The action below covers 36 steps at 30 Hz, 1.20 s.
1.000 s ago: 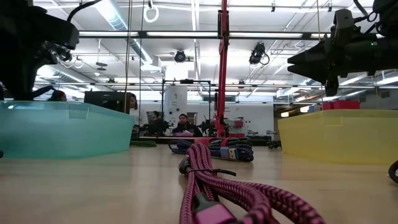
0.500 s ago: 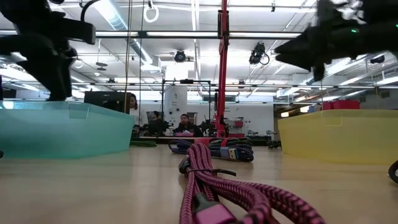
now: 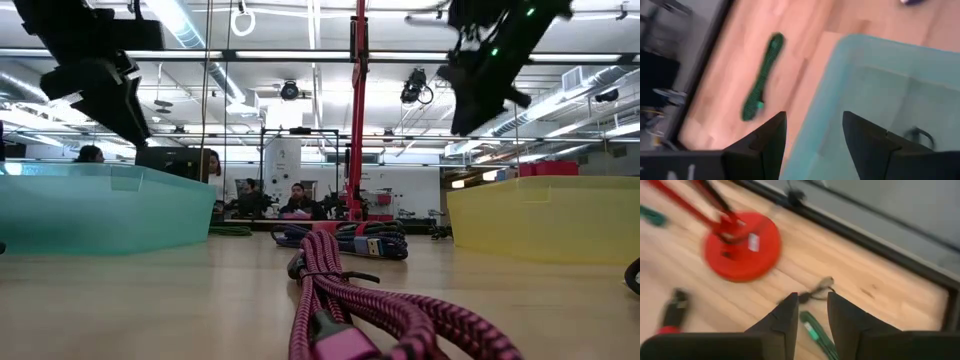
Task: Pick & Place USB Port
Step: Put the black charger cable into the green bin
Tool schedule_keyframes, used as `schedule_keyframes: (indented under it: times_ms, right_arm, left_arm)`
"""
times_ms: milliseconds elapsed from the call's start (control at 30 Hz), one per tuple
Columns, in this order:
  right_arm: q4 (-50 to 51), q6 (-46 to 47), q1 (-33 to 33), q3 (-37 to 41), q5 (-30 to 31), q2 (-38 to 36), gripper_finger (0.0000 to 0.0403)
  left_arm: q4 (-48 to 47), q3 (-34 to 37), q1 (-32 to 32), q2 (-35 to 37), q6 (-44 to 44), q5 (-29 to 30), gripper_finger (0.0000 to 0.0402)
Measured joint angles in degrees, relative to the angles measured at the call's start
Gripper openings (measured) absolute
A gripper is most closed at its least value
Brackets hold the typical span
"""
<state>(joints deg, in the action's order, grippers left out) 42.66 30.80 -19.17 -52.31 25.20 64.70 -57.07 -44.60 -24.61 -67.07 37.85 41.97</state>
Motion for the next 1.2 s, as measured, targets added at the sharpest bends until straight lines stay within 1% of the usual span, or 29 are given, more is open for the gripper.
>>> schedule_keyframes:
  times_ms: [67,167,300,433,567,667,767,933,1033,1200]
  right_arm:
    - [0.2,-0.1,-2.8,-0.1,-2.3,3.2,0.0113]
    - [-1.6,-2.0,-6.2,-0.1,-6.4,8.3,0.0134]
    - [-3.3,-2.6,-9.5,-0.1,-7.4,14.7,0.0178]
    - [-7.3,-2.6,-11.4,-0.1,-10.5,19.5,0.0221]
    - [-13.0,-2.4,-11.6,-0.1,-12.3,23.7,0.0248]
    - [-13.2,-2.5,-11.8,-0.2,-11.9,26.1,0.0254]
    - [-12.7,-1.0,-12.4,-0.2,-11.7,27.2,0.0253]
    - [-10.9,0.4,-13.3,-0.2,-9.5,27.6,0.0252]
    - [-11.6,2.7,-13.5,-0.2,-10.2,27.6,0.0252]
    - [-13.0,3.0,-13.3,-0.2,-9.4,27.9,0.0252]
  left_arm:
    - [0.1,0.0,0.0,0.0,0.0,3.0,0.0199]
    - [0.3,0.0,0.0,0.0,-0.6,6.2,0.0199]
    - [2.5,0.0,0.0,0.0,-1.1,8.4,0.0199]
    - [6.6,0.0,0.0,0.0,-2.6,10.5,0.0199]
    - [11.4,0.0,0.0,0.0,-6.6,11.8,0.0199]
    - [14.1,0.0,0.0,0.0,-8.5,12.0,0.0199]
    - [14.9,0.0,0.0,0.0,-8.6,12.0,0.0199]
    - [14.9,0.0,0.0,0.0,-8.6,11.9,0.0199]
    - [14.9,0.0,0.0,0.0,-8.6,11.9,0.0199]
    - [14.9,0.0,0.0,0.0,-8.6,11.8,0.0199]
